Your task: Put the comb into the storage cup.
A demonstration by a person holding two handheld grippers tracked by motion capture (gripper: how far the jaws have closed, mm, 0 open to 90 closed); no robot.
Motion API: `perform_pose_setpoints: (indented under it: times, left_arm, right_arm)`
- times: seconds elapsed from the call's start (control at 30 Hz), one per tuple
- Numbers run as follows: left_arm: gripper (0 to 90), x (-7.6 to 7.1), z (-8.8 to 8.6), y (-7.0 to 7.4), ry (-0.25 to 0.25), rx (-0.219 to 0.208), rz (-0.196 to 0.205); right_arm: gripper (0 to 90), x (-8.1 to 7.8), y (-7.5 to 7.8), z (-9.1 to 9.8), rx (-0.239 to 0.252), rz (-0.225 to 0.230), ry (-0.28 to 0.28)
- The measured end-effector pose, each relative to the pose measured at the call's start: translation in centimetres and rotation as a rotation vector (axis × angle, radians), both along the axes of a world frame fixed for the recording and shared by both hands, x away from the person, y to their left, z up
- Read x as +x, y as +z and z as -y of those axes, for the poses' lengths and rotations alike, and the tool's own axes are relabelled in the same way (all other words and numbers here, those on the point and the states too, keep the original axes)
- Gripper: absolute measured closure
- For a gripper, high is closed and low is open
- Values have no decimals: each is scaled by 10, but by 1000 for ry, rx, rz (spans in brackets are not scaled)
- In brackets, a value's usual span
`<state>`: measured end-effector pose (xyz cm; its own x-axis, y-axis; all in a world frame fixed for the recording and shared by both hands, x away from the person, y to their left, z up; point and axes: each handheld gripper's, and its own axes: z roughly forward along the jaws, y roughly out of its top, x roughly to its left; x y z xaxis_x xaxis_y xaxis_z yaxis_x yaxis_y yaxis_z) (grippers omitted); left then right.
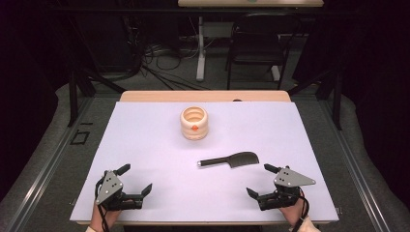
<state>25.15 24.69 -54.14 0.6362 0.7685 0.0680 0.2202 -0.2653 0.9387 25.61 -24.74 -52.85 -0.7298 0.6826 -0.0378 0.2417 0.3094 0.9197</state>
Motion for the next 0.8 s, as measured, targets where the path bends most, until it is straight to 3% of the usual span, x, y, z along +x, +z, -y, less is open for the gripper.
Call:
perform_pose_setpoints:
  times: [0.37, 0.8]
  left_arm:
    - [1, 1, 0, 1, 1, 9, 3]
    - [1, 0, 1, 2, 7, 13, 11]
  right_arm:
    - [0, 1, -1, -4, -16, -26, -21]
    - [0, 12, 0, -26, -34, -48, 31]
